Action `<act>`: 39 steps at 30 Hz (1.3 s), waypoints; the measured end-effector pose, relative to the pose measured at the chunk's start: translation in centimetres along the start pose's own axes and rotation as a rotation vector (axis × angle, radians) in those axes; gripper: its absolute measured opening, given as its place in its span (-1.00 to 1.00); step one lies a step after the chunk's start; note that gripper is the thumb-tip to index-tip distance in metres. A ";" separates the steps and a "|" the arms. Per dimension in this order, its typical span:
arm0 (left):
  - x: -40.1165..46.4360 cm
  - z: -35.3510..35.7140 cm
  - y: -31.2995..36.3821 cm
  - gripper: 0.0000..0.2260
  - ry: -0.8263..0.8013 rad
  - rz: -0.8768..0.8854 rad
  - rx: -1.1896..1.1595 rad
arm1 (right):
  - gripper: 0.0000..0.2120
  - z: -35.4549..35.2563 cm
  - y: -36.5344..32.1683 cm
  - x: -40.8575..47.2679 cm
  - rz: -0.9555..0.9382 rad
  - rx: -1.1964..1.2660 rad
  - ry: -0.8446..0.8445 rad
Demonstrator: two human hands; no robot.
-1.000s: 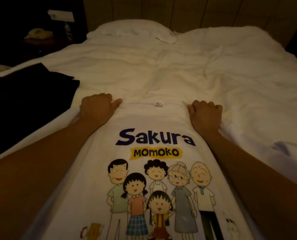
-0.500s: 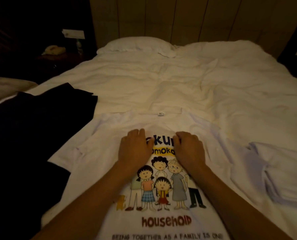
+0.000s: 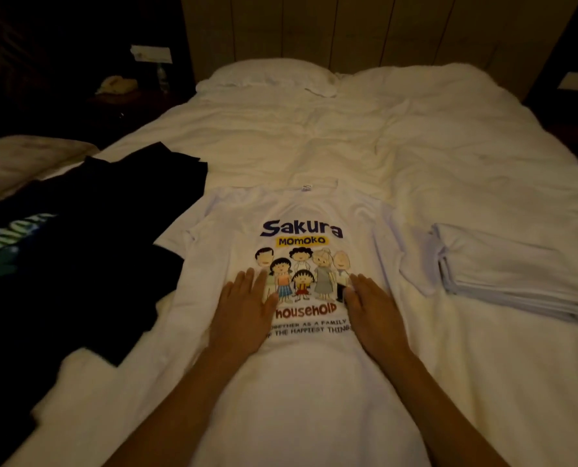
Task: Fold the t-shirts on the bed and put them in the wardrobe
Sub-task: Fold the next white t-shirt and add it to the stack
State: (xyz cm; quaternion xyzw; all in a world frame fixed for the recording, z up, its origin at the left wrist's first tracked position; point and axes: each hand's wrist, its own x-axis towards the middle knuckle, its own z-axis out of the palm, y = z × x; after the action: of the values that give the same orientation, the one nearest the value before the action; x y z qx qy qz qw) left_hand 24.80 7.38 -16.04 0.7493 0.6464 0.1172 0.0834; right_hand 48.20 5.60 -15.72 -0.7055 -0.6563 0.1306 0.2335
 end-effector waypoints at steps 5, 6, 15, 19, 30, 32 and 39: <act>-7.1 -0.3 0.2 -0.22 0.000 -0.027 -0.058 | -0.43 -1.4 -0.1 -8.3 0.016 0.011 -0.020; -8.5 -0.4 0.2 -0.18 -0.002 -0.028 -0.059 | -0.42 -1.6 -0.1 -10.0 0.011 -0.003 -0.021; -19.2 -0.4 -0.2 -0.15 0.042 -0.029 -0.038 | -0.26 -2.9 0.9 -21.2 0.028 -0.040 -0.040; -23.5 0.0 0.3 -0.06 0.092 -0.031 -0.051 | -0.01 -3.2 0.4 -25.4 0.021 -0.063 -0.034; -29.9 -1.3 1.4 -0.20 0.143 0.014 -0.349 | -0.77 -3.9 -1.8 -32.1 -0.031 -0.053 0.213; -31.1 -2.0 2.1 -0.27 0.195 0.029 -0.373 | -0.80 -3.8 -3.0 -33.1 -0.061 -0.094 0.232; -31.9 -0.5 2.3 -0.28 0.165 0.024 -0.257 | -0.38 -1.2 -2.6 -32.9 -0.034 -0.162 0.200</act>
State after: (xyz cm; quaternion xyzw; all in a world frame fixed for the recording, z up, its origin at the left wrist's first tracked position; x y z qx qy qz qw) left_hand 22.44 -24.55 -17.11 0.7279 0.6217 0.2615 0.1238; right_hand 43.07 -27.01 -17.41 -0.7202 -0.6502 0.0024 0.2421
